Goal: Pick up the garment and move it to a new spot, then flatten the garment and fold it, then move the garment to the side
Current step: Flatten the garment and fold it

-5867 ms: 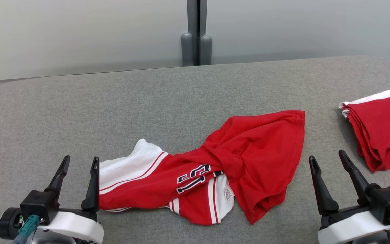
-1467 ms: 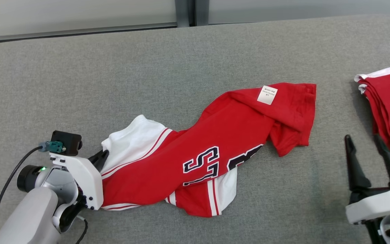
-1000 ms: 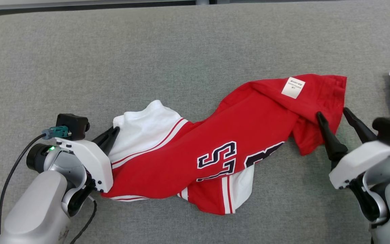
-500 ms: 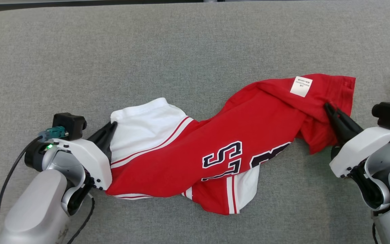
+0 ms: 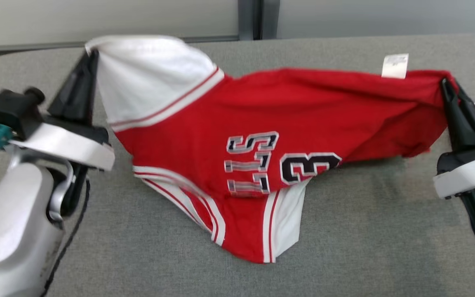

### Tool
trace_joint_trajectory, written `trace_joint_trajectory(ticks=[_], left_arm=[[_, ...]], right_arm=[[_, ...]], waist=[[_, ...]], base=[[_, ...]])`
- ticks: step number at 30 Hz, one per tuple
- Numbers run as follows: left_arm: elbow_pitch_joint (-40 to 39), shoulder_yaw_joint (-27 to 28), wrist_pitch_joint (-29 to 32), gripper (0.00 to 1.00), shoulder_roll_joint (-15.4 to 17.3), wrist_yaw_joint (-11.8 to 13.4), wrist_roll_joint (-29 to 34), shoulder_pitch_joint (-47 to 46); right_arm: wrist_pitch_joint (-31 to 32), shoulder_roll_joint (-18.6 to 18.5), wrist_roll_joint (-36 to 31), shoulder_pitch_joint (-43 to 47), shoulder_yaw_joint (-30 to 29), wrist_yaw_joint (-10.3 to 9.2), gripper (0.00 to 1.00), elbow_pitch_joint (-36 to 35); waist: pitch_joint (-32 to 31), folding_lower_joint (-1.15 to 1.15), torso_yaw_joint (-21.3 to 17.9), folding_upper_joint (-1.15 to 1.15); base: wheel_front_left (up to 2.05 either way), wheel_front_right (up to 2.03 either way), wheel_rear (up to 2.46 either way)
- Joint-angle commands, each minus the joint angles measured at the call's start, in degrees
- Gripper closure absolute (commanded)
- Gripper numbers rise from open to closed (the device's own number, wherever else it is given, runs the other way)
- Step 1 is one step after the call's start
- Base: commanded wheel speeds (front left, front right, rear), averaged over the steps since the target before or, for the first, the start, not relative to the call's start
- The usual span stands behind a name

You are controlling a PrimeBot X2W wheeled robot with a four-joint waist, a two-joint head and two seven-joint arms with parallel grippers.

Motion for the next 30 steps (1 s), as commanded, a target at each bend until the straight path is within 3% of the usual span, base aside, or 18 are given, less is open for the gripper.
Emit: trace_joint_trajectory(ticks=[1,6,11,19,30], left_arm=[[-0.61,0.45,-0.25,1.0,0.57,0.38,0.51,-1.14],[-10.0,2.12,0.64,1.0,2.04,1.99,2.24,-7.06],[-12.53,2.11,5.13,1.0,3.13,1.8,2.87,-14.22],[-7.16,0.46,9.54,1.0,2.01,0.19,1.59,-20.86],[8.13,-0.72,6.28,1.0,-1.33,-2.79,0.0,-25.47]], right_arm=[[-0.5,-0.49,-0.36,-0.12,-0.28,-0.02,1.0,-0.38],[0.67,-1.79,-0.84,-2.28,-0.76,-0.02,1.0,-6.26],[2.92,-1.9,0.0,-5.22,-0.49,-0.02,1.0,-9.27],[5.56,-1.39,2.17,-7.69,0.52,-0.02,1.0,-7.65],[3.28,-0.56,4.25,-15.61,3.3,-0.02,1.0,2.54]], waist=[[-1.94,0.0,-0.27,0.0],[-6.66,0.0,-0.45,0.0],[-11.64,0.0,-1.39,0.0],[-14.99,0.0,-1.96,0.0],[-11.79,0.0,-1.51,0.0]], base=[[0.0,0.0,0.0],[0.0,0.0,0.0],[0.0,0.0,0.0],[0.0,0.0,0.0],[0.0,0.0,0.0]])
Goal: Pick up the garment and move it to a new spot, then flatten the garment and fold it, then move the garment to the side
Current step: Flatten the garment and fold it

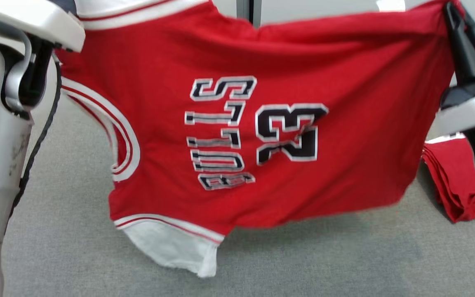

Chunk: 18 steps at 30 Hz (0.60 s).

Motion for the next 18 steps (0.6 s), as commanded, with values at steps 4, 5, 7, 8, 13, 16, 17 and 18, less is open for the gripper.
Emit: trace_joint_trajectory(ticks=[4,5,7,8,13,16,17,18], left_arm=[[9.74,-0.49,-4.4,1.0,-2.1,-1.54,0.98,-6.93],[12.26,-0.45,-5.38,1.0,-2.59,-1.83,1.1,-8.58],[16.72,-0.5,-7.33,1.0,-3.58,-2.19,1.71,-11.75],[18.78,-0.48,-8.18,1.0,-4.05,-2.34,1.93,-13.18],[28.26,-0.65,-10.22,1.0,-6.13,-3.25,2.54,-18.42],[31.8,-1.19,-10.38,1.0,-7.73,-3.75,2.36,-18.51],[33.38,-1.35,-10.51,1.0,-8.44,-3.98,2.06,-18.06],[35.15,-1.49,-10.62,1.0,-9.14,-4.22,1.85,-17.28]], right_arm=[[-3.66,1.72,0.37,-9.16,1.36,-0.02,1.0,8.05],[-4.63,2.32,0.5,-11.45,1.66,-0.02,1.0,10.27],[-6.99,3.59,0.47,-15.78,2.8,-0.01,1.0,14.77],[-8.21,4.23,0.48,-17.81,3.36,-0.02,1.0,17.16],[-14.48,7.99,0.62,-27.22,6.46,-0.01,1.0,30.2],[-16.51,9.42,0.76,-29.57,8.66,-0.01,1.0,35.44],[-17.49,9.92,1.02,-30.38,9.68,-0.01,1.0,37.91],[-18.32,10.42,1.17,-30.97,10.68,-0.01,1.0,40.61]], waist=[[2.74,0.0,0.07,0.0],[3.09,0.0,-0.08,0.0],[3.51,0.0,-0.48,0.0],[3.6,0.0,-0.61,0.0],[5.45,0.0,-0.91,0.0],[7.05,0.0,-0.54,0.0],[7.84,0.0,-0.28,0.0],[8.64,0.0,-0.05,0.0]], base=[[0.0,0.0,0.0],[0.0,0.0,0.0],[0.0,0.0,0.0],[0.0,0.0,0.0],[0.0,0.0,0.0],[0.0,0.0,0.0],[0.0,0.0,0.0],[0.0,0.0,0.0]])
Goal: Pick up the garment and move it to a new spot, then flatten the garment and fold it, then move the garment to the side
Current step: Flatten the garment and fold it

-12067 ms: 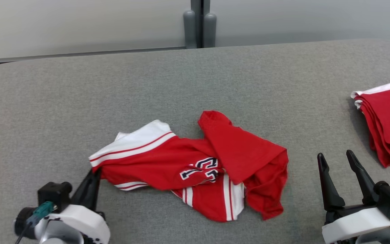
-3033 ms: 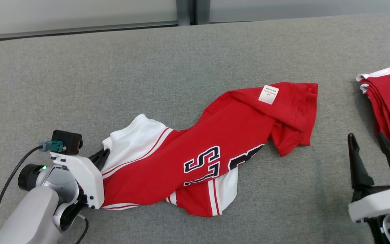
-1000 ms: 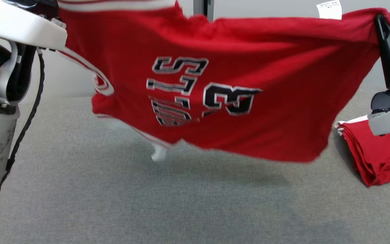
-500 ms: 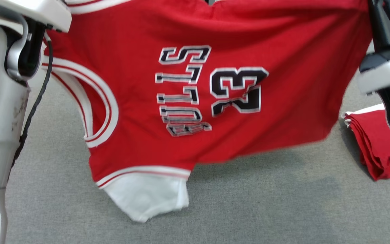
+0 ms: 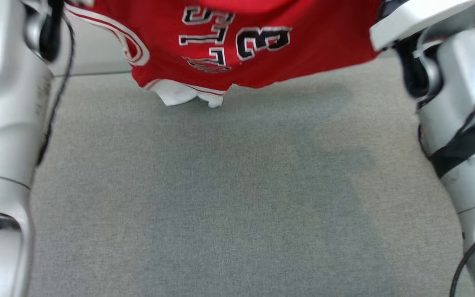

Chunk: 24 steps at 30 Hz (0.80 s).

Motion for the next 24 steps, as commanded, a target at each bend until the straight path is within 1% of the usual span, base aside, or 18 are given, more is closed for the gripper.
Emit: trace_joint_trajectory(ticks=[1,4,7,10,12,13,16,17,18,20,24], left_arm=[[1.67,-0.56,-0.24,1.0,-0.49,-0.39,-0.01,1.93],[6.5,-0.18,-0.36,1.0,-2.71,-0.93,-2.05,5.05],[10.22,0.15,-0.42,1.0,-4.63,-1.31,-3.91,8.17],[12.09,0.91,-0.4,1.0,-5.64,-1.38,-5.78,10.97],[12.37,1.59,-0.4,1.0,-6.01,-1.35,-6.77,12.91],[12.46,1.67,-0.4,1.0,-6.46,-1.34,-7.61,14.02],[12.56,2.71,-0.42,1.0,-6.23,-1.36,-9.61,16.74],[11.88,3.62,-0.42,1.0,-5.53,-1.37,-10.1,17.38],[11.62,3.38,-0.42,1.0,-5.49,-1.37,-9.88,18.63],[9.85,5.23,-0.4,1.0,-4.76,-1.38,-11.18,21.21],[5.18,8.06,-0.42,1.0,-2.77,-1.37,-10.35,28.73]], right_arm=[[-0.8,0.42,0.53,-0.47,0.94,-0.02,1.0,2.22],[-2.37,2.56,1.7,-0.86,3.61,-0.01,1.0,8.9],[-3.51,3.95,3.05,0.1,5.79,-0.02,1.0,13.94],[-4.28,5.08,4.87,1.83,7.82,-0.01,1.0,16.78],[-4.73,5.45,5.93,3.47,9.04,-0.01,1.0,17.41],[-4.85,5.54,7.0,4.34,9.35,-0.02,1.0,17.41],[-5.17,5.42,9.1,7.58,10.92,-0.02,1.0,15.85],[-5.13,4.96,9.08,8.71,11.4,-0.01,1.0,14.77],[-5.11,4.51,9.66,10.38,11.41,-0.01,1.0,13.31],[-5.06,3.67,9.79,14.32,11.64,-0.01,1.0,10.16],[-5.09,2.27,10.4,23.35,10.53,-0.01,1.0,2.89]], waist=[[2.2,0.0,0.76,0.0],[5.06,0.0,1.11,0.0],[7.87,0.0,1.41,0.0],[10.3,0.0,1.67,0.0],[11.34,0.0,1.68,0.0],[11.69,0.0,1.78,0.0],[12.02,0.0,1.6,0.0],[11.88,0.0,1.34,0.0],[11.77,0.0,1.36,0.0],[11.15,0.0,1.22,0.0],[8.43,0.0,0.77,0.0]], base=[[0.0,0.0,0.0],[0.0,0.0,0.0],[0.0,0.0,0.0],[0.0,0.0,0.0],[0.0,0.0,0.0],[0.0,0.0,0.0],[0.0,0.0,0.0],[0.0,0.0,0.0],[0.0,0.0,0.0],[0.0,0.0,0.0],[0.0,0.0,0.0]])
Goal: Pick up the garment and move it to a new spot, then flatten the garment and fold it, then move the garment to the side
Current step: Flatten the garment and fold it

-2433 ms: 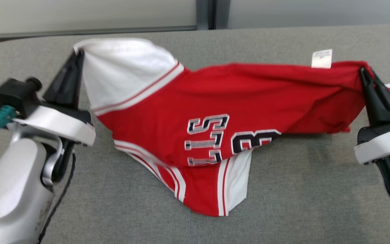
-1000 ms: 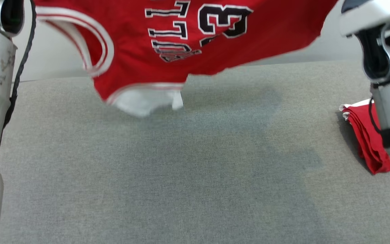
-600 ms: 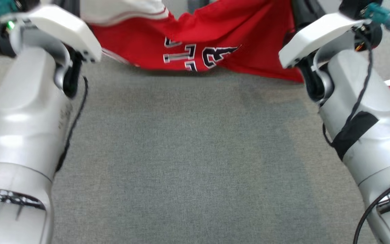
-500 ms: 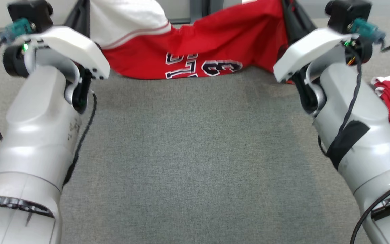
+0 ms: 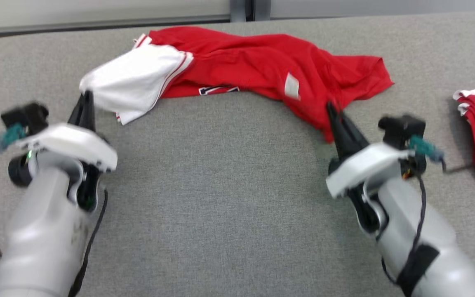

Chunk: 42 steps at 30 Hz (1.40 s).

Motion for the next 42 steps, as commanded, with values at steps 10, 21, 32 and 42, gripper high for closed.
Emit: trace_joint_trajectory(ticks=[10,21,32,42], left_arm=[[-19.68,5.91,-0.23,1.0,4.16,1.36,6.09,27.26],[-58.22,5.4,15.5,1.0,9.02,14.14,7.18,57.74],[-86.23,5.18,29.31,1.0,13.93,23.71,9.74,74.54],[-80.63,3.47,30.05,1.0,13.48,19.97,7.09,67.38]], right_arm=[[-0.26,-5.28,-1.53,24.99,-2.4,0.0,1.0,-15.46],[4.79,-9.09,-4.78,46.08,-6.73,0.0,1.0,-27.55],[15.7,-6.42,-9.59,64.1,-15.42,0.0,1.0,-43.74],[19.05,-3.04,-9.87,64.53,-18.42,0.0,1.0,-44.79]], waist=[[-10.99,0.0,-0.2,0.0],[-19.05,0.0,1.43,0.0],[-21.59,0.0,2.55,0.0],[-19.68,0.0,0.64,0.0]], base=[[0.0,0.0,0.0],[0.0,0.0,0.0],[0.0,0.0,0.0],[0.0,0.0,0.0]])
